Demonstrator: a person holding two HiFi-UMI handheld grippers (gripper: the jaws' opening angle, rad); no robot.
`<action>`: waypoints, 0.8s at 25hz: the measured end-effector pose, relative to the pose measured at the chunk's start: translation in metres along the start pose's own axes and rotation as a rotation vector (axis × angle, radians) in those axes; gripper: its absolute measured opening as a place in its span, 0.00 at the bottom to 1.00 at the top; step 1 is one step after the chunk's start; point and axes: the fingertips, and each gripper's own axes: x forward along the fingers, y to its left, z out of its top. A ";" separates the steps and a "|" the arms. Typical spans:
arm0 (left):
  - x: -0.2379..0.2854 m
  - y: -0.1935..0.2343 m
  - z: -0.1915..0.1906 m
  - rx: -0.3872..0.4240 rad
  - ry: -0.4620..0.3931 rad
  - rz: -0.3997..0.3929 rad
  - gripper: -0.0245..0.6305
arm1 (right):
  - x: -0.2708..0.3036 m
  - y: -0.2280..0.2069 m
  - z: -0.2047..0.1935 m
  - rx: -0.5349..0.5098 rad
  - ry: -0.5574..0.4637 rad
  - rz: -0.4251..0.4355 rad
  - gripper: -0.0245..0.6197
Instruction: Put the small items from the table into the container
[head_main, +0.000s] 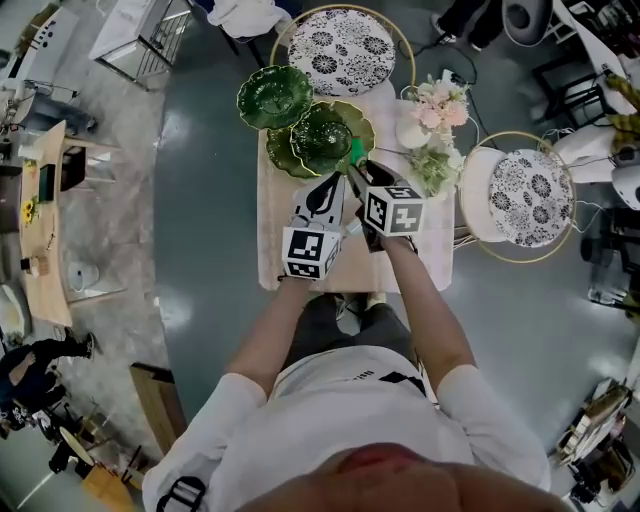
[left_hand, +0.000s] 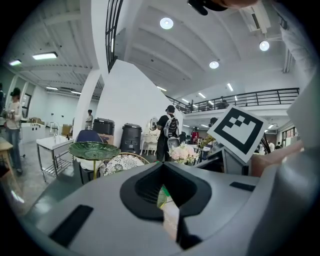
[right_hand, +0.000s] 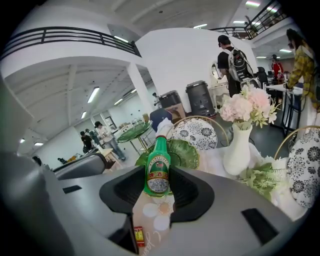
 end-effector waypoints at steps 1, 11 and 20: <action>0.001 0.004 -0.001 -0.001 0.002 0.002 0.05 | 0.005 -0.001 -0.001 -0.003 0.007 -0.003 0.29; 0.006 0.030 -0.016 -0.013 0.012 0.018 0.05 | 0.048 -0.012 -0.012 -0.044 0.083 -0.044 0.29; 0.012 0.040 -0.023 -0.022 0.022 0.018 0.05 | 0.066 -0.016 -0.016 -0.073 0.137 -0.072 0.30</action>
